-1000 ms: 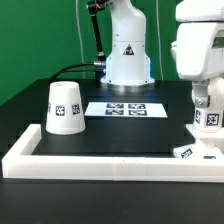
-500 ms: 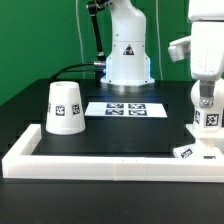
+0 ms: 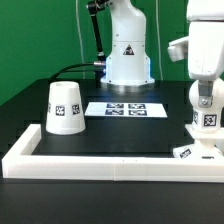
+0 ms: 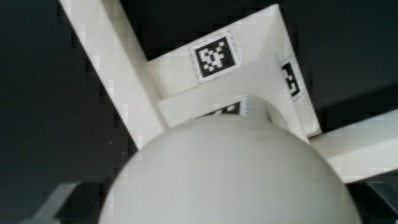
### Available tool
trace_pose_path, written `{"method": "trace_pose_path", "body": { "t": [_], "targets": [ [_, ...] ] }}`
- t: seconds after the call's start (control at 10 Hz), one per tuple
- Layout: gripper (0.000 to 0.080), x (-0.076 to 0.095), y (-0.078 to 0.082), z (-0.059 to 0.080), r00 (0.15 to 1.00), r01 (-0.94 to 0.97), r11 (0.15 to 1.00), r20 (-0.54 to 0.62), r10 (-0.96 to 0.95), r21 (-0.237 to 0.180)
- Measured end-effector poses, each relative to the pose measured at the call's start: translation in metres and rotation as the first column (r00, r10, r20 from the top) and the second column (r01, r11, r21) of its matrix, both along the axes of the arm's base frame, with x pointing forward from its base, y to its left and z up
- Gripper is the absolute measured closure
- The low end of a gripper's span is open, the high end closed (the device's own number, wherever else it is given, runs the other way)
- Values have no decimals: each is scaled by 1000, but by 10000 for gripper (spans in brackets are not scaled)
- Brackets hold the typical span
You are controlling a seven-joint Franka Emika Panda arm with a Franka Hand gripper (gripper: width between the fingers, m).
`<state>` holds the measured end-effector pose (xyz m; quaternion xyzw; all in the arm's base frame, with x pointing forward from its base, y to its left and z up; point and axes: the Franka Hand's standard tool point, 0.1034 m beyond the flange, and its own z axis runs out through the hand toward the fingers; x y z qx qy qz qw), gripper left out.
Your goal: Assemble lamp
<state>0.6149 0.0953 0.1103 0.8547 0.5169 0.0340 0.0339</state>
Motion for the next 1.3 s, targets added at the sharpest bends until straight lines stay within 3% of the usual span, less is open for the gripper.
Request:
{"method": "trace_pose_path", "body": {
  "t": [0.4,0.8,0.9,1.0,1.3],
  "targets": [
    [221,-1,3,-1,906,423,905,11,-424,51],
    [220,0,0,0,688,724,686,-8,-725,81],
    [220,0,0,0,595,801,592,-13,-804,89],
    [220,0,0,0,519,852,515,-17,-855,95],
    [220,1,-2,1,392,916,388,-27,-919,105]
  ]
}}
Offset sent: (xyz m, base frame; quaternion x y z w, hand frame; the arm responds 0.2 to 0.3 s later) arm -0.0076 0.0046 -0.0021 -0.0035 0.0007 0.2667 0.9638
